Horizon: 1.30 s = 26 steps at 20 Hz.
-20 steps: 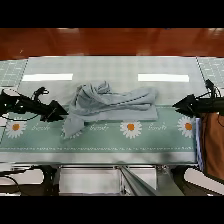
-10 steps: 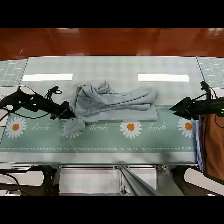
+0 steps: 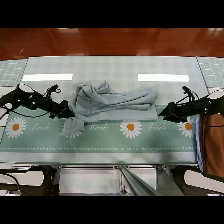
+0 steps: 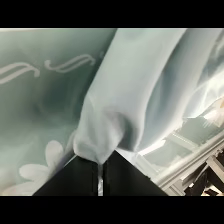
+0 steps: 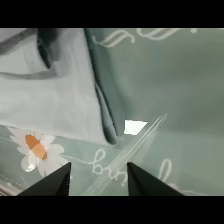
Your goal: Fold the shirts.
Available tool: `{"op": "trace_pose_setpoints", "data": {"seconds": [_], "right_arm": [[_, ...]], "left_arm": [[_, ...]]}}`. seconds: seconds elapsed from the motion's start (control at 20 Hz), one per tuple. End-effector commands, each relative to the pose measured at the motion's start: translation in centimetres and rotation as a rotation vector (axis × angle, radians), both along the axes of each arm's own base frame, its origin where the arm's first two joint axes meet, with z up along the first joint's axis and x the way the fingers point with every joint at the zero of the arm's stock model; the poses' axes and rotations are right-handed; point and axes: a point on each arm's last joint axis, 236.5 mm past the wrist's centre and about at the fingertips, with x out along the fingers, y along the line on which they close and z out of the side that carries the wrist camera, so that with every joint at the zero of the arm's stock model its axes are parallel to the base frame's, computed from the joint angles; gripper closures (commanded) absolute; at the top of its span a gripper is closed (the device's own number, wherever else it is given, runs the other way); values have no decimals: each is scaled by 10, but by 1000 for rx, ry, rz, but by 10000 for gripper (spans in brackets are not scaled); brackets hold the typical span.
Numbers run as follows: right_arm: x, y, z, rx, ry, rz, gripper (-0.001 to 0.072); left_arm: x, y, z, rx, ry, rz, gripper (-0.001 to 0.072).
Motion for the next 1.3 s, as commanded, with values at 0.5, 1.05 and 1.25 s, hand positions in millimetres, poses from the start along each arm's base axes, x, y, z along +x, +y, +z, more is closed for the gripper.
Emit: {"op": "trace_pose_setpoints", "data": {"seconds": [0.5,1.05,1.25], "right_arm": [[35,70,-24,86,-7,69,539],[123,33,311,-180,-790,197,690],[66,30,473,-304,-1187,128,690]], "left_arm": [[1,-1,2,-3,10,14,673],[91,9,309,50,-847,85,673],[41,0,477,93,-1235,79,673]]}}
